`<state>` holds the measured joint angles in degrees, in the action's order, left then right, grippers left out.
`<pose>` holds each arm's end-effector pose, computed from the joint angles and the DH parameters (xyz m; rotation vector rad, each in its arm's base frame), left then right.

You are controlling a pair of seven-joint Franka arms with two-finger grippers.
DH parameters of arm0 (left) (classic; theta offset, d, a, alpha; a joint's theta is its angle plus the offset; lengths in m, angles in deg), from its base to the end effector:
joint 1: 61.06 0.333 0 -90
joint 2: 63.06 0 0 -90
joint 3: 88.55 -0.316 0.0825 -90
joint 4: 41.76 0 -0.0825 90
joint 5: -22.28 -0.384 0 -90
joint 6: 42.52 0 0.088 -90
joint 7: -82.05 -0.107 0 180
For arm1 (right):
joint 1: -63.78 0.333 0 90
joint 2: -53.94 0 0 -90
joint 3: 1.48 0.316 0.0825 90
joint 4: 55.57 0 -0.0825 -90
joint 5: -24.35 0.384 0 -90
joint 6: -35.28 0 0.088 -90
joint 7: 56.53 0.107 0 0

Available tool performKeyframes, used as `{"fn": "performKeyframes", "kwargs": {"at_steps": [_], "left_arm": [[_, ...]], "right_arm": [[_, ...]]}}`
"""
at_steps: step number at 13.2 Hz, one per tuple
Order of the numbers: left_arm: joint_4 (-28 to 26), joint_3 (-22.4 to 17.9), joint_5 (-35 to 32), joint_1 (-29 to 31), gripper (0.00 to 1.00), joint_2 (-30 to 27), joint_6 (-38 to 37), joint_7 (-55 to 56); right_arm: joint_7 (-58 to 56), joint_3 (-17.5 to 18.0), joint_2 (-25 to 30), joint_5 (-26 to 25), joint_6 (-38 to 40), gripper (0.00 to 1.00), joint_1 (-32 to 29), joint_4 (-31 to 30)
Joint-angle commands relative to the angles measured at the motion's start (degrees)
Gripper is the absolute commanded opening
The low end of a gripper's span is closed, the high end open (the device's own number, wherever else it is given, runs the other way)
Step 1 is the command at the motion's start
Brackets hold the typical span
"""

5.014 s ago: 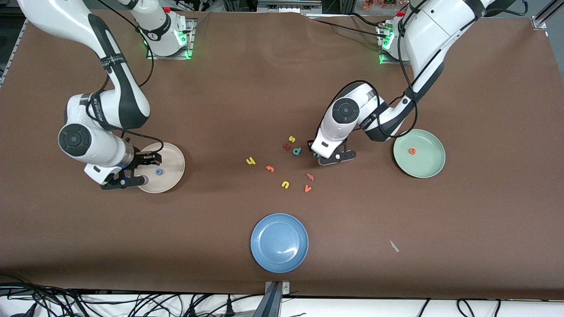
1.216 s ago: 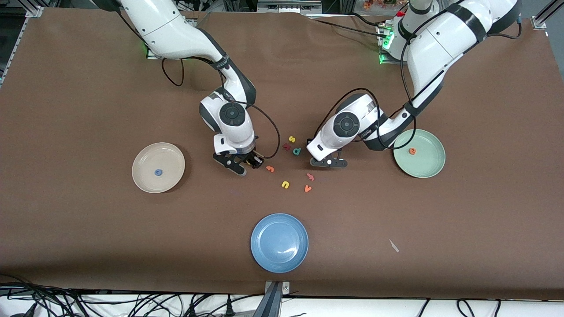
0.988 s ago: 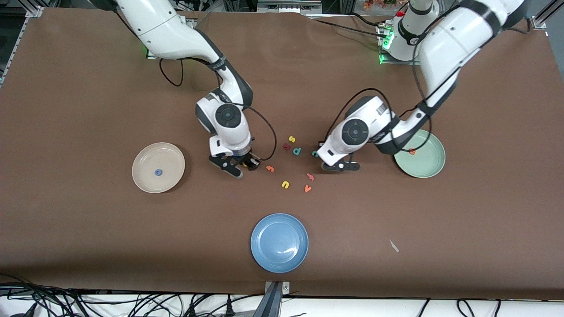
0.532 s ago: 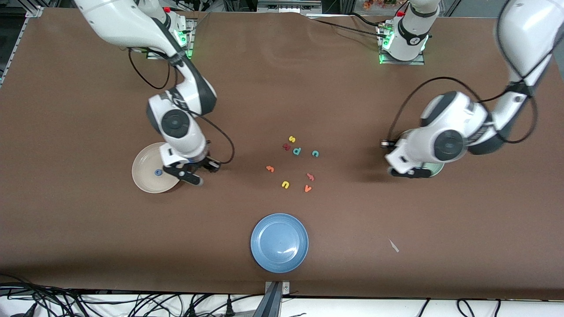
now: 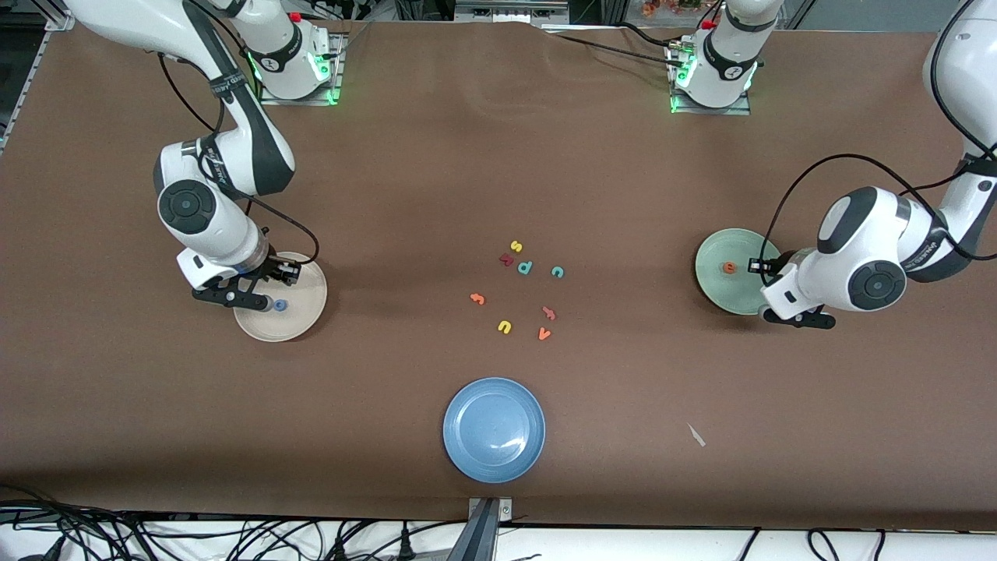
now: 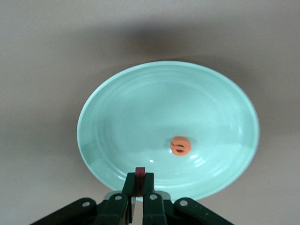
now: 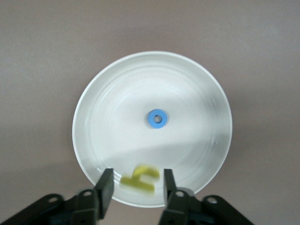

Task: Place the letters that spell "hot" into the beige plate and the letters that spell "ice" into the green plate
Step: 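Release the maroon letter and yellow h onto the green and beige plates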

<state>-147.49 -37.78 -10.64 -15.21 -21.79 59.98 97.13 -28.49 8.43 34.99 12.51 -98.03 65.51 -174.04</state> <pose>0.5830 0.0199 0.2205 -3.0246 0.1466 0.6837 0.5710 0.1122 0.2679 3.0276 -0.2226 -0.0441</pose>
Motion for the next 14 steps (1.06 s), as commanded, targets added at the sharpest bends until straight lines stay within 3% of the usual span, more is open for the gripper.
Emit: {"fn": "performKeyframes", "kwargs": {"at_steps": [1, 3, 5, 8, 11, 14], "left_arm": [[-1.23, -1.98, -1.62, -0.05, 0.00, 1.61, 3.05, -1.02], [-1.15, -2.08, -1.62, -0.05, 0.05, 2.67, 3.32, -1.02], [-0.89, -1.99, -1.45, -0.40, 0.99, 2.24, 2.63, -0.76], [2.62, 3.35, -0.31, -2.24, 1.00, 0.74, -3.50, 1.60], [4.21, 9.16, 7.50, -3.91, 1.00, 0.83, -4.86, 21.50], [5.09, 9.00, 8.40, -12.34, 1.00, 1.44, 2.66, 42.15]], "right_arm": [[-0.01, 1.08, 1.73, 4.35, -1.16, 0.79, -0.41, -1.94], [0.95, 1.25, 1.55, 5.07, -1.43, 0.80, -0.33, -1.77], [9.34, 4.40, 0.24, 6.12, -4.13, 0.80, 0.02, -0.81], [24.29, 4.68, -2.83, 6.04, -9.25, 0.82, 6.77, 1.47], [33.36, 4.68, -6.70, 5.16, -12.84, 0.85, 12.31, 4.64], [42.68, 4.50, -10.56, 2.97, -13.21, 0.85, 16.63, 9.47]]}}
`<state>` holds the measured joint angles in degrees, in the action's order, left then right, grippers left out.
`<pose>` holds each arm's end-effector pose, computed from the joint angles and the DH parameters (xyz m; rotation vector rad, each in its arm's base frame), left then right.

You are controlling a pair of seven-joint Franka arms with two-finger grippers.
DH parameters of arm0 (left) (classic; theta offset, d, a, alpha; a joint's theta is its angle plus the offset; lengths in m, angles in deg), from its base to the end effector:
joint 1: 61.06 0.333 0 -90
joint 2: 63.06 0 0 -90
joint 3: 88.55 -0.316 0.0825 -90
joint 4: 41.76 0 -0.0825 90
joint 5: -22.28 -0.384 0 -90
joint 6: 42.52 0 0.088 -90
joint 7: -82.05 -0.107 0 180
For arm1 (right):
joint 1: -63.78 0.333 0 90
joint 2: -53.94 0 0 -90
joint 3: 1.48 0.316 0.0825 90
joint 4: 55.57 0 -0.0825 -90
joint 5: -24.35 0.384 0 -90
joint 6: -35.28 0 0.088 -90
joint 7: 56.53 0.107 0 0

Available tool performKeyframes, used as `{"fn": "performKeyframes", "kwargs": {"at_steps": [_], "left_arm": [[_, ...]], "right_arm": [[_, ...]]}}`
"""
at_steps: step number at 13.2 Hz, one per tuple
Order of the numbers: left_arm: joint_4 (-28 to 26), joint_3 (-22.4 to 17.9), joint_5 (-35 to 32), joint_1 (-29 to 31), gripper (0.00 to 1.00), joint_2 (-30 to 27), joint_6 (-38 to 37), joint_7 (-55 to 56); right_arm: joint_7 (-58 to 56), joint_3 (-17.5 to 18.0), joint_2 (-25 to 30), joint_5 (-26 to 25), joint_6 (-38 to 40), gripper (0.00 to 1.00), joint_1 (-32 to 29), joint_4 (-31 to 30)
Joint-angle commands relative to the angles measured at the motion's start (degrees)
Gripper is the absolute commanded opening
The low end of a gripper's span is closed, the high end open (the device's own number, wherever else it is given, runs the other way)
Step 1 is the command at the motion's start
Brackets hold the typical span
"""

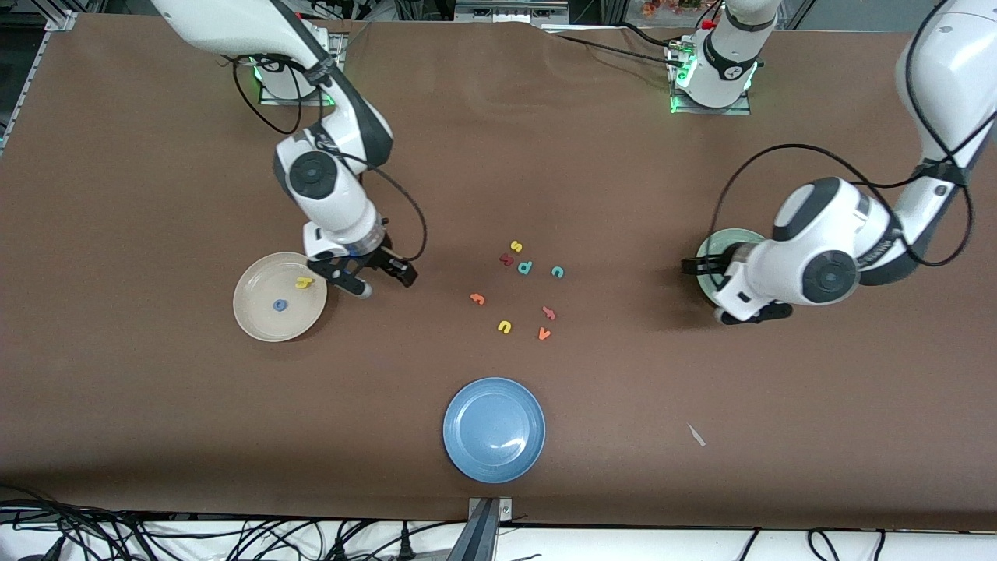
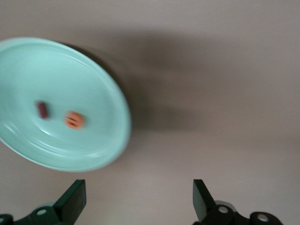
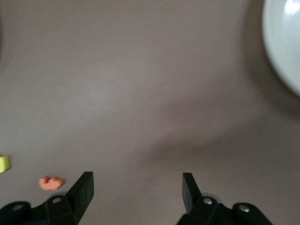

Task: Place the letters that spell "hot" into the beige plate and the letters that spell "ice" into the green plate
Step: 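Release the maroon letter and yellow h onto the green and beige plates, then grasp the teal c and orange letter with the left and right grippers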

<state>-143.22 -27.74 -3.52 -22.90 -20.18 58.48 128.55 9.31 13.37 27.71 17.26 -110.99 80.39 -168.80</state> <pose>0.5891 -0.1396 0.2853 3.0503 0.3852 -0.6273 0.5378 0.3226 0.2550 -2.9057 0.7964 -0.0965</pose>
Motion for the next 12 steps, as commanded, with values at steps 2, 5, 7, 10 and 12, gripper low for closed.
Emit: {"fn": "performKeyframes", "kwargs": {"at_steps": [2, 5, 7, 10, 12], "left_arm": [[0.29, -3.05, 1.19, -10.44, 0.96, 1.58, 11.12, 20.96], [0.56, -13.40, 1.28, -23.26, 0.93, 1.59, 24.46, 32.82], [0.91, -20.87, 1.28, -31.70, 0.93, 1.59, 30.72, 39.26], [0.91, -24.69, 1.37, -37.27, 0.87, 2.38, 33.38, 45.59], [0.91, -24.69, 1.37, -38.42, 0.87, 2.64, 33.38, 47.45]], "right_arm": [[11.90, -1.30, -5.75, -2.84, -0.07, 0.85, 4.64, 7.48], [21.93, -2.71, -9.96, -7.22, 0.72, 0.85, 8.52, 12.85], [28.25, -2.98, -13.04, -9.69, 2.99, 0.85, 10.89, 16.71], [36.96, -3.33, -17.00, -13.38, 4.76, 0.85, 13.35, 21.20], [41.19, -3.42, -18.32, -14.44, 4.94, 0.85, 14.06, 22.88]]}}
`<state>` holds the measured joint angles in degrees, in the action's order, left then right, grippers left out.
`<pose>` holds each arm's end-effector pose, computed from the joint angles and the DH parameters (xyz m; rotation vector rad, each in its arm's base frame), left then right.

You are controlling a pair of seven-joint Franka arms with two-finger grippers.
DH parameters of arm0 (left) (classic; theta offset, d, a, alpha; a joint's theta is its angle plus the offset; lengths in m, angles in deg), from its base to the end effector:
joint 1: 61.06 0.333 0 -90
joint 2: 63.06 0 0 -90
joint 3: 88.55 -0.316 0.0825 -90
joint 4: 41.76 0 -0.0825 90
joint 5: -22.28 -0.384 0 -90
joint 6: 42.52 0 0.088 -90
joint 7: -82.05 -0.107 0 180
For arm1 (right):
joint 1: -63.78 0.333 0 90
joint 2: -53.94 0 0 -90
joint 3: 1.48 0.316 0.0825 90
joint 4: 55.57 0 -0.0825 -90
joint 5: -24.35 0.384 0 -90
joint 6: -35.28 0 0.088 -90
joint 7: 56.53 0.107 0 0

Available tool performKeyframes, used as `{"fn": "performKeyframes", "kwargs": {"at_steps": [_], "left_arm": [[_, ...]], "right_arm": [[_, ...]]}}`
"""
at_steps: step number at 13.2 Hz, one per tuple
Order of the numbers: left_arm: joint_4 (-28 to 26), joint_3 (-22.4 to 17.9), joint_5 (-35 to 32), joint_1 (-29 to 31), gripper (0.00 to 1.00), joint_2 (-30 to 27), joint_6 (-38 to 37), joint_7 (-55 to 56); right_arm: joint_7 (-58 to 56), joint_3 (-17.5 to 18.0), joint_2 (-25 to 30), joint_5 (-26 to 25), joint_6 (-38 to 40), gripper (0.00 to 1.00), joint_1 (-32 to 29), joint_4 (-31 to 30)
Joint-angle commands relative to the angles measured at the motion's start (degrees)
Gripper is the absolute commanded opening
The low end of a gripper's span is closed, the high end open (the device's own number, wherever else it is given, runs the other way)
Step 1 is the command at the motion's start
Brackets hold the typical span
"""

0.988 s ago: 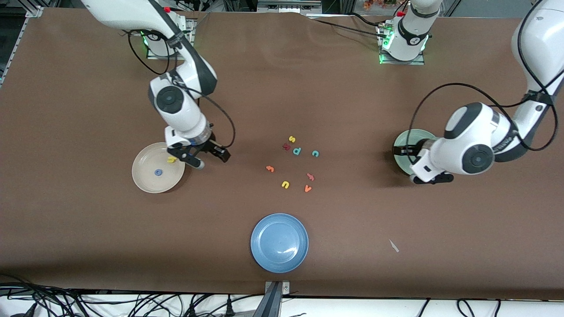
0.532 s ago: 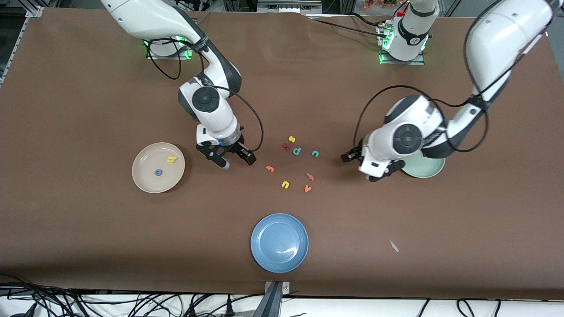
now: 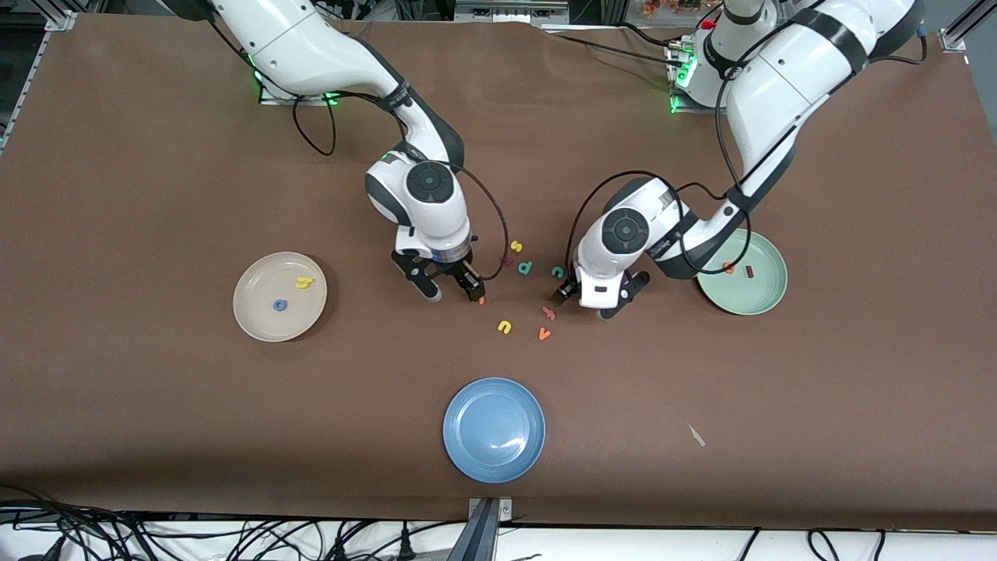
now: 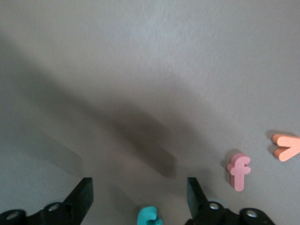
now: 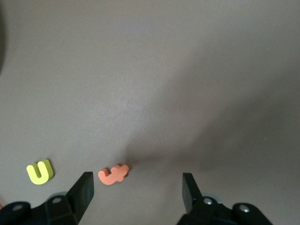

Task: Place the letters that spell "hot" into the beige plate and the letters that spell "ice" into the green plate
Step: 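Grasp the teal c and orange letter with the left and right grippers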

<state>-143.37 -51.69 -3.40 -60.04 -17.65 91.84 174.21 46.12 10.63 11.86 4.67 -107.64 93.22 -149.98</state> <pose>0.5486 -0.3495 0.1797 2.8536 1.1997 -0.2042 0.5336 0.4503 0.2032 -2.7506 1.2750 -0.1901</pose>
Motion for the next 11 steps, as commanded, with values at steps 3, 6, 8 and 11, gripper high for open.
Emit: {"fn": "performKeyframes", "kwargs": {"at_steps": [3, 6, 8, 11], "left_arm": [[0.10, -0.73, 1.25, -2.51, 0.82, 0.30, -0.07, 3.72], [0.01, -0.82, 1.07, -4.27, 0.70, 0.82, -0.07, 6.44], [0.01, -0.82, 0.81, -4.63, 0.62, 1.09, -0.07, 7.07], [0.01, -0.82, 0.81, -4.54, 0.27, 1.18, -0.24, 6.98]], "right_arm": [[5.10, -0.86, -3.52, -1.86, 1.67, 0.85, 1.49, 5.20], [5.10, -1.30, -7.29, -1.95, 6.65, 0.84, 1.58, 12.55], [5.10, -1.39, -9.15, -1.86, 8.97, 0.84, 2.63, 15.57], [8.18, -2.71, -9.50, -1.95, 8.97, 0.84, 3.86, 15.66]]}}
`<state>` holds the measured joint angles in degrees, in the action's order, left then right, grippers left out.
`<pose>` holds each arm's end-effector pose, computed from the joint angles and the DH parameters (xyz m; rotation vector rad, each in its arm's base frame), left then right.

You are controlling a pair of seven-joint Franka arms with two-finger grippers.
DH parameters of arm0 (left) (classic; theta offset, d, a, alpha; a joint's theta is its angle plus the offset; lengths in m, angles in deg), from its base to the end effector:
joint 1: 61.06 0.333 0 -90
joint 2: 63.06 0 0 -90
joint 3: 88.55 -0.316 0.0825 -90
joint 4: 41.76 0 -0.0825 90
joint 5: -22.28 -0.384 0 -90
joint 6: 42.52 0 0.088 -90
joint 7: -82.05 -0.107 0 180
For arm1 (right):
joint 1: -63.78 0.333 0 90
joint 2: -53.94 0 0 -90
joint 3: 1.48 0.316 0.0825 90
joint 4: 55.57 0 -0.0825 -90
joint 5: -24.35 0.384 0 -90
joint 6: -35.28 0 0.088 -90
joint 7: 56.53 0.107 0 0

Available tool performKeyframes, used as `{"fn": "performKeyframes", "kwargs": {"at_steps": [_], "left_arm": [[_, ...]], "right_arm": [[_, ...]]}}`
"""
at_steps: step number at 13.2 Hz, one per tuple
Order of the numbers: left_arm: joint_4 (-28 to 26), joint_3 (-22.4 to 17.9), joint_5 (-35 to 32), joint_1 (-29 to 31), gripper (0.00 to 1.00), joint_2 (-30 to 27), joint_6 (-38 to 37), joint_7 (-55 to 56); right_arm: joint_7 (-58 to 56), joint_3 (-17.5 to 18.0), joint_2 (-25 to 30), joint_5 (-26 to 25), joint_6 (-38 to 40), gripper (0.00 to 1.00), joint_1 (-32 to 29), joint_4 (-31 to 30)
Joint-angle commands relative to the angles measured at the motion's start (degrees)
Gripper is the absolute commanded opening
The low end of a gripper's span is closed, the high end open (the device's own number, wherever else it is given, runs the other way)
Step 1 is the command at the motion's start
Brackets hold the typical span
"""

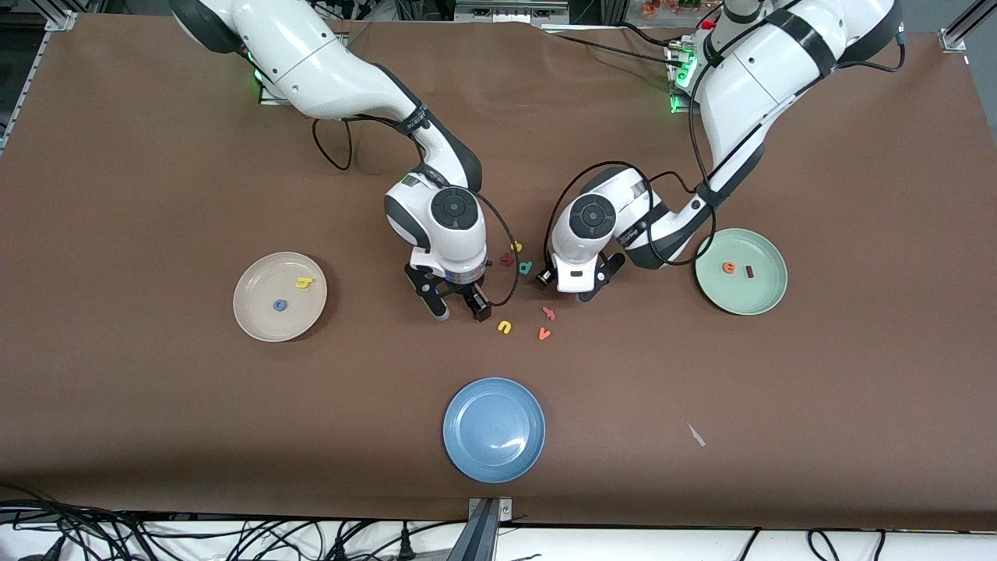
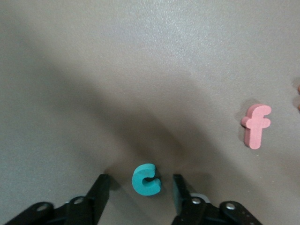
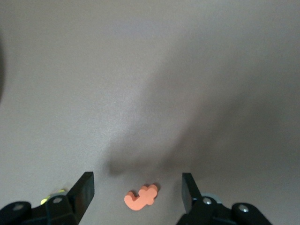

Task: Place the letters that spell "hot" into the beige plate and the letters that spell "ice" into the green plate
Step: 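Grasp the teal c and orange letter with the left and right grippers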

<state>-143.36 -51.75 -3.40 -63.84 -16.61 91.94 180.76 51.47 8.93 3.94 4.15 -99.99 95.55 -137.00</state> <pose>0.5219 -0.3846 0.1698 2.8384 1.2772 -0.2339 0.5647 0.4696 0.1872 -2.7207 1.4472 -0.2162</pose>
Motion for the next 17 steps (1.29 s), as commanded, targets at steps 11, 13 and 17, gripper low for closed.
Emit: {"fn": "performKeyframes", "kwargs": {"at_steps": [11, 13, 17], "left_arm": [[0.43, -0.77, 0.54, 0.06, 0.02, -0.13, -0.87, -2.03], [0.52, -0.68, 0.54, 0.67, 0.00, -0.57, -0.96, -2.65], [0.70, -0.68, 0.54, 0.76, 0.00, -0.66, -0.96, -3.18]], "right_arm": [[7.13, -0.48, -3.09, -3.62, 1.24, 0.67, 2.15, 1.63], [7.04, -0.39, -3.00, -3.62, 1.24, 0.50, 2.15, 1.53], [7.13, 0.92, -3.00, -4.06, 1.24, 0.48, 1.53, 1.53]]}}
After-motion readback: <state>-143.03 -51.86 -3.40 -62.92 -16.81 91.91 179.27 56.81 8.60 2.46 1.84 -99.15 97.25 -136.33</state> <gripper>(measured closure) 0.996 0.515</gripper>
